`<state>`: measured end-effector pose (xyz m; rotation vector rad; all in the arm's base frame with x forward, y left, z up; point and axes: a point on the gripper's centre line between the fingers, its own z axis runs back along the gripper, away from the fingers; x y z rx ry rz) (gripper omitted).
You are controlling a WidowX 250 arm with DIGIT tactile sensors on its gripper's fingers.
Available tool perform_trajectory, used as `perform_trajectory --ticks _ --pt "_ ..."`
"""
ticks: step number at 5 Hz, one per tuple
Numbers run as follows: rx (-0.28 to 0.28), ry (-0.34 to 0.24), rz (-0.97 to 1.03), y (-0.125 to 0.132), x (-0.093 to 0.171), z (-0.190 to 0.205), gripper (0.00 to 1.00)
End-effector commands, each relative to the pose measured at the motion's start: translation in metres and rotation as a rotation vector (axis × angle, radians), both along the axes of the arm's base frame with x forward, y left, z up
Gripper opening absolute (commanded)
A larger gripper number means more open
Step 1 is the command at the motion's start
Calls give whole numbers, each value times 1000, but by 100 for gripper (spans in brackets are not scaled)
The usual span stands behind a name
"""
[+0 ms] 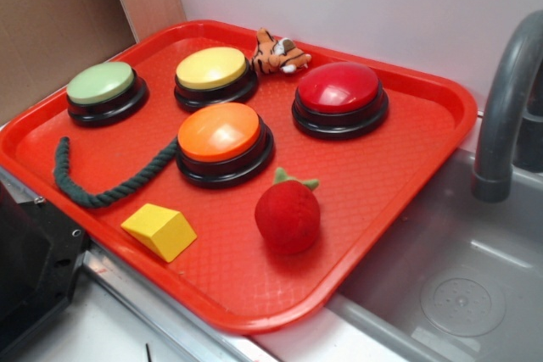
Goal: Push the green button.
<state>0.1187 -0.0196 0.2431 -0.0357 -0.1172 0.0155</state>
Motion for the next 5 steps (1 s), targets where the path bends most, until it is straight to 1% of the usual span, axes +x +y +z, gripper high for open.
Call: perform_trajectory --ticks 1,2,3,4,5 --pt "0 0 0 0 0 0 100" --pt "10 99 217 42 50 -30 100" --pt "-41 145 430 77 89 -52 100" --pt "53 79 689 110 86 -72 100" --pt "26 11 825 129 77 -98 100"
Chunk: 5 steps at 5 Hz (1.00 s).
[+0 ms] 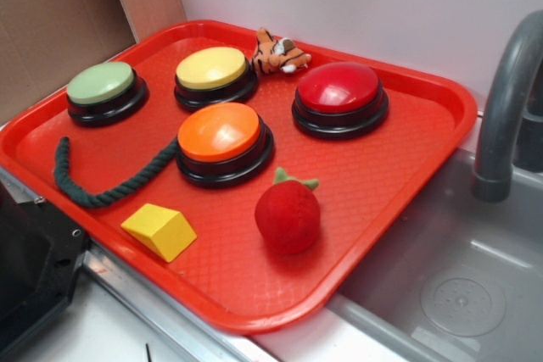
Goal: Push the green button.
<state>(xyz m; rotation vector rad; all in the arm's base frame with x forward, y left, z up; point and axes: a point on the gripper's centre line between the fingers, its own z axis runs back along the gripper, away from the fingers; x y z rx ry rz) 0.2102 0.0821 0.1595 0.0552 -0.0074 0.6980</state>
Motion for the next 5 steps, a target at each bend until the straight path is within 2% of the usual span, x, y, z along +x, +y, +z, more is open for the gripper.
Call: perform_trajectory --ticks 1,2,3,5 --pt "66 -124 171 40 -27 -32 100" --pt "110 -159 165 58 -28 -51 100" --pt "96 -110 141 67 -17 -75 100" --pt "106 -26 125 68 -20 -101 100"
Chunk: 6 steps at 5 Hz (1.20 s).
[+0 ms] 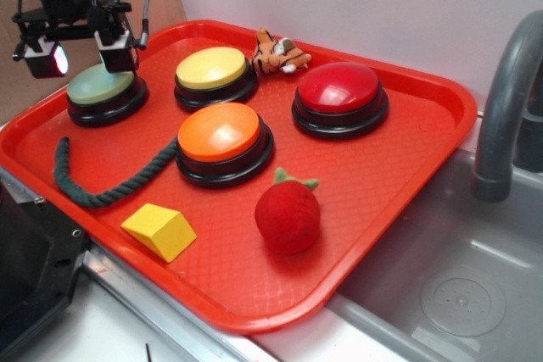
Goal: Push the green button.
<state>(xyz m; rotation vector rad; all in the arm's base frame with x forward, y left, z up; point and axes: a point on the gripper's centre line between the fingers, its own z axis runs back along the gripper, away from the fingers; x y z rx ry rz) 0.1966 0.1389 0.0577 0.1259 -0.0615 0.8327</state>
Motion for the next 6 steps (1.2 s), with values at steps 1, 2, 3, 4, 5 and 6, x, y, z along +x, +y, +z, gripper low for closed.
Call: perform_trajectory --ticks 1,2,3,4,5,6 --pt "21 14 -13 13 -8 1 100" --pt "17 20 -45 11 -8 7 100" --pt "-24 23 -71 9 -10 13 100" --pt "-38 25 -96 6 -11 22 100" --pt "-13 57 -153 -3 -11 37 100" --pt "46 62 -154 -9 -12 52 100"
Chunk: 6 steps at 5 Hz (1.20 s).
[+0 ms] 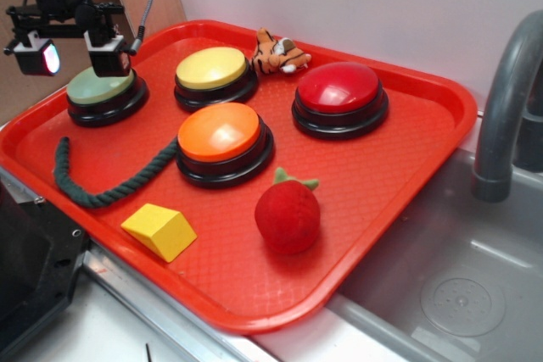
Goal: Push the green button.
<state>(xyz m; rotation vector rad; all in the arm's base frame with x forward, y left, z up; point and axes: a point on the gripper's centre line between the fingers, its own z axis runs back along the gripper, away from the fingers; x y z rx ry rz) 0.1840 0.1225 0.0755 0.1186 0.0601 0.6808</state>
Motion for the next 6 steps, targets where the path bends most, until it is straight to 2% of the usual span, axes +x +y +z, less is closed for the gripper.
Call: perform_trajectory --ticks 1,4,6 --pt "93 -80 -33 1 0 42 100" --pt "82 -122 -52 -8 6 57 100" --pt "74 -124 -57 -9 10 61 100"
